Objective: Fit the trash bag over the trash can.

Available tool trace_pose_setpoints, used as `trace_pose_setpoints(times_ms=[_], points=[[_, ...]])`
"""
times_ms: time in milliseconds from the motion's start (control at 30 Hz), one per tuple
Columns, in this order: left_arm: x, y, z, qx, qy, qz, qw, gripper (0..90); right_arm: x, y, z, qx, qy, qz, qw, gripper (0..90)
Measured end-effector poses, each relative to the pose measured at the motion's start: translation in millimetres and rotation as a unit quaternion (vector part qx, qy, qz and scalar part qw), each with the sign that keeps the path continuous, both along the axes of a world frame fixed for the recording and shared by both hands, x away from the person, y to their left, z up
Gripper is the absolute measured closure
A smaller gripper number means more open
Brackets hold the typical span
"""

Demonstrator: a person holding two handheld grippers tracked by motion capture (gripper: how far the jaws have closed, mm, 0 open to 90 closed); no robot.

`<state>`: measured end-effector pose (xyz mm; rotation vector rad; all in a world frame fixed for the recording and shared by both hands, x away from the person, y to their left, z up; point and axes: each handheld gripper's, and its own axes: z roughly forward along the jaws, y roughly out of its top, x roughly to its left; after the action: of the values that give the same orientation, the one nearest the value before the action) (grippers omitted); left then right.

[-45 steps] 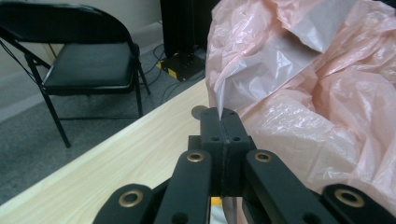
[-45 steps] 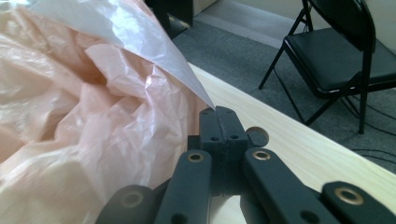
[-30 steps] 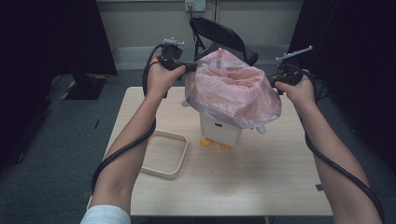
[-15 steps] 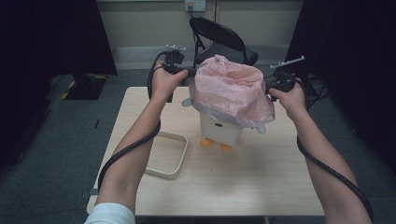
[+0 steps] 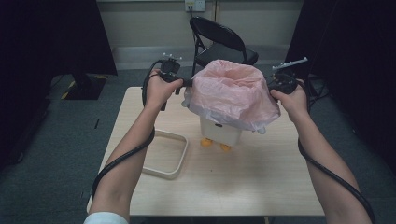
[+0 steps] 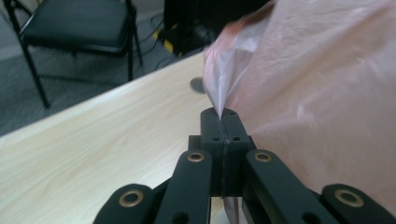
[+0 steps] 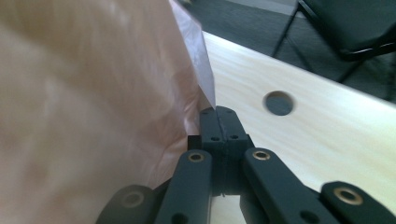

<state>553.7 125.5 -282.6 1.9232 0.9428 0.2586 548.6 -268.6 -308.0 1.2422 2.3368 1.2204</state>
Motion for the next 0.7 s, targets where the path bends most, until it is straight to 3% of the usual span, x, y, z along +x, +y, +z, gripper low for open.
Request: trace_pose_setpoints(times_ms=[33, 100, 133, 167, 233, 333, 400, 433, 567, 633, 700], points=[[-1.6, 1.9, 1.3, -0.004, -0.003, 0.000, 1.0000, 90.0, -2.2, -1.8, -2.1, 0.012, -0.003, -0.001, 0.9999, 90.0], [-4.1, 4.2, 3.8, 0.000, -0.011, -0.005, 0.9999, 90.0, -5.3, -1.9, 1.3, 0.009, -0.020, -0.002, 0.9998, 90.0], [-5.5, 5.6, 5.2, 0.007, -0.017, -0.003, 0.9998, 88.9, -6.5, -2.0, 5.2, 0.007, -0.027, -0.003, 0.9996, 86.6], [-7.1, 7.0, 6.3, 0.006, -0.020, -0.001, 0.9998, 86.3, -7.5, -1.8, 9.8, -0.003, -0.033, -0.009, 0.9994, 76.3], [-9.9, 12.1, 7.5, 0.005, -0.031, 0.001, 0.9995, 76.6, -10.8, -2.4, 19.8, -0.029, -0.044, -0.013, 0.9985, 68.6], [-16.1, 22.3, 8.3, -0.004, -0.046, 0.008, 0.9989, 49.6, -17.9, -7.3, 33.1, -0.056, -0.053, -0.022, 0.9968, 53.8], [-21.7, 30.0, 10.6, 0.008, -0.062, 0.009, 0.9980, 42.5, -23.5, -13.4, 39.7, -0.066, -0.060, -0.028, 0.9956, 47.3], [-25.9, 34.7, 11.9, 0.013, -0.061, 0.010, 0.9980, 39.7, -25.6, -15.4, 41.7, -0.068, -0.059, -0.031, 0.9954, 43.5], [-39.9, 42.1, 16.8, 0.001, -0.059, -0.006, 0.9982, 33.1, -36.8, -21.2, 44.8, -0.067, -0.058, -0.030, 0.9956, 37.8], [-47.5, 41.2, 25.6, 0.007, -0.057, -0.022, 0.9981, 28.2, -42.7, -20.8, 39.8, -0.069, -0.056, -0.027, 0.9957, 32.1], [-52.6, 37.8, 36.9, -0.002, -0.057, -0.041, 0.9976, 24.3, -45.8, -20.8, 33.4, -0.067, -0.053, -0.031, 0.9959, 27.6]])
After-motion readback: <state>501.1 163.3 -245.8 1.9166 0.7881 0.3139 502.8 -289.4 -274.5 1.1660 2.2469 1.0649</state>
